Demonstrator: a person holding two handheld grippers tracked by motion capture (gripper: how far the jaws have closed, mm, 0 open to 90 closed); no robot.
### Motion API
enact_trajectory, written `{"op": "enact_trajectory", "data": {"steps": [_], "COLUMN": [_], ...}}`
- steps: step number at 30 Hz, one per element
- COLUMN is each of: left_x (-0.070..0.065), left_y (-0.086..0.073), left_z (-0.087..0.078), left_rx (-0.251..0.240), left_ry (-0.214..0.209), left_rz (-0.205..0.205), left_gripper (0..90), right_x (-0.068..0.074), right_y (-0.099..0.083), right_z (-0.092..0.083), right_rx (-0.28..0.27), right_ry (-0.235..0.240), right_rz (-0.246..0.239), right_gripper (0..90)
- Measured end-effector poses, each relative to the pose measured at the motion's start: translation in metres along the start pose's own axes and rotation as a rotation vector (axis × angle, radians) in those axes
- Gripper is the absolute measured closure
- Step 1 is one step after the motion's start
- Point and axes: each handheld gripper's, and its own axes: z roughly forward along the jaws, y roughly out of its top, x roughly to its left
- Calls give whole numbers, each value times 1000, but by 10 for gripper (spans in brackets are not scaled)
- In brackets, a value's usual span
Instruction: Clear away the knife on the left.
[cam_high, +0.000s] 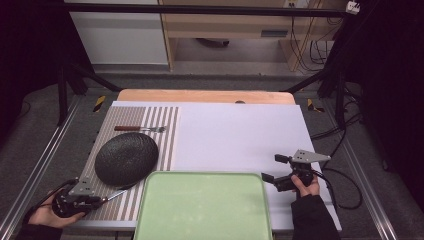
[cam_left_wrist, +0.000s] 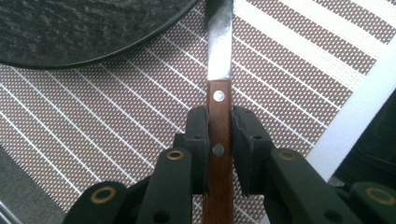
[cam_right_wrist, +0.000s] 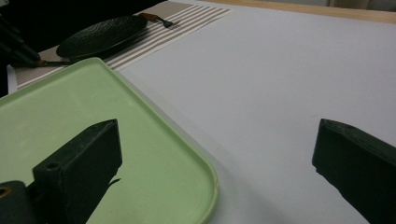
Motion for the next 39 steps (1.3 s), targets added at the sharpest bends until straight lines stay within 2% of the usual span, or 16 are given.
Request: {"op": "enact_trajectory", "data": {"steps": [2, 3, 6, 7, 11, 21, 26, 39], "left_x": [0, 2, 2, 2, 1, -1, -2, -4], "left_y": [1, 3, 4, 6, 10, 11, 12, 12], "left_z": [1, 2, 4, 6, 8, 7, 6, -2], "left_rx": [-2, -3, -2, -10, -3, 0, -12, -23], "left_ry": [0, -14, -20, -24, -16, -7, -39, -66], "left_rz": [-10, -30, -34, -50, -62, -56, -55, -32], "left_gripper": [758, 755, 743, 743, 749, 770, 771, 771], "right_x": [0, 0, 0, 0, 0, 0, 0, 0], "right_y": [0, 0, 0, 0, 0, 0, 0, 0], "right_z": [0, 0, 0, 0, 0, 0, 0, 0], "right_rx": [0, -1, -1, -1, -1, 0, 0, 1], "right_ry": [0, 0, 0, 1, 0, 1, 1, 1], "right_rz": [-1, -1, -1, -1, -1, 0, 0, 0], "right_gripper": [17, 17, 17, 17, 17, 17, 17, 17]}}
